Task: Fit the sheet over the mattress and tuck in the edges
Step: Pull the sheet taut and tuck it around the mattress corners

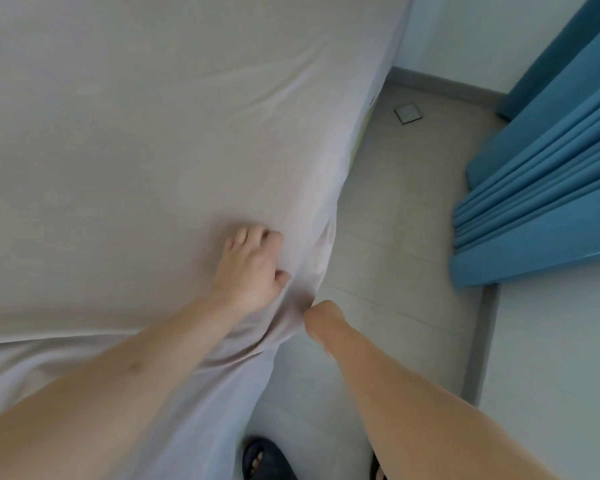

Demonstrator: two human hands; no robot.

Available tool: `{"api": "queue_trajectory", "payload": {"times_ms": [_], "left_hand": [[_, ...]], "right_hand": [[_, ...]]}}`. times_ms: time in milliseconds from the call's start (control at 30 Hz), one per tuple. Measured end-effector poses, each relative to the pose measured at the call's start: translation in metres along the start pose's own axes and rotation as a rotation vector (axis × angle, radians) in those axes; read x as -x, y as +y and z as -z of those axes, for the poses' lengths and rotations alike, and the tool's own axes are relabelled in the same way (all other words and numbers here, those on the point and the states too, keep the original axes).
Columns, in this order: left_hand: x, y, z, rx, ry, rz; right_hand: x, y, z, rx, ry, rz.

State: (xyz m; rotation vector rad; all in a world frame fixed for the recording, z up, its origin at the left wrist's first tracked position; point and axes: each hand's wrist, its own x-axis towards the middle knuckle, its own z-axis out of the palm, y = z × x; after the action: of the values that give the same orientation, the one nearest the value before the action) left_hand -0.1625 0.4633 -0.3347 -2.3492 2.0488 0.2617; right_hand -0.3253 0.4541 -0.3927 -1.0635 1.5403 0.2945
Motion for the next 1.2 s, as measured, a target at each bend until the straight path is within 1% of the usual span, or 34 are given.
{"api": "queue_trajectory", "payload": {"times_ms": [33, 100, 167, 233, 300, 367, 400, 467, 600, 633, 700, 767, 833, 1000, 1100, 1200], "left_hand": [[-0.005, 0.003, -0.005, -0.043, -0.010, -0.021], [-0.011, 0.012, -0.018, -0.108, -0.039, -0.035], [-0.010, 0.019, -0.029, -0.169, -0.016, -0.023], [-0.009, 0.022, -0.037, -0.202, 0.031, -0.003], [-0.009, 0.022, -0.041, -0.212, 0.065, 0.009], [-0.009, 0.022, -0.043, -0.217, 0.082, 0.010], [-0.010, 0.022, -0.046, -0.219, 0.084, 0.011], [-0.010, 0.022, -0.049, -0.220, 0.084, 0.015], [-0.009, 0.022, -0.047, -0.229, 0.086, 0.019], [-0.009, 0.022, -0.047, -0.230, 0.085, 0.019], [-0.009, 0.023, -0.048, -0.238, 0.076, 0.018], [-0.010, 0.024, -0.048, -0.250, 0.062, 0.021], [-0.011, 0.025, -0.047, -0.262, 0.055, 0.032], [-0.010, 0.027, -0.043, -0.288, 0.038, 0.040], [-0.011, 0.029, -0.041, -0.292, 0.028, 0.030], [-0.013, 0.030, -0.043, -0.298, 0.040, 0.029]], "right_hand": [[-0.013, 0.006, -0.002, -0.036, 0.006, -0.009], [-0.034, 0.017, -0.009, -0.186, 0.063, -0.008], [-0.049, 0.021, -0.014, -0.302, 0.062, 0.030], [-0.059, 0.020, -0.020, -0.345, 0.043, 0.066], [-0.071, 0.018, -0.029, -0.443, -0.042, 0.053], [-0.075, 0.014, -0.037, -0.600, -0.193, 0.025], [-0.079, 0.014, -0.042, -0.633, -0.237, 0.021], [-0.079, 0.013, -0.044, -0.595, -0.205, 0.048], [-0.087, 0.028, -0.037, -0.495, 0.004, 0.081], [-0.091, 0.039, -0.033, -0.408, 0.065, 0.071], [-0.096, 0.062, -0.023, -0.131, 0.148, -0.021], [-0.097, 0.069, -0.017, -0.004, 0.182, -0.061], [-0.099, 0.060, -0.015, -0.002, 0.158, -0.066], [-0.099, 0.033, -0.010, -0.194, 0.100, -0.137], [-0.104, 0.025, 0.005, -0.348, 0.116, -0.077], [-0.118, 0.004, 0.020, -0.380, 0.043, 0.043]]}}
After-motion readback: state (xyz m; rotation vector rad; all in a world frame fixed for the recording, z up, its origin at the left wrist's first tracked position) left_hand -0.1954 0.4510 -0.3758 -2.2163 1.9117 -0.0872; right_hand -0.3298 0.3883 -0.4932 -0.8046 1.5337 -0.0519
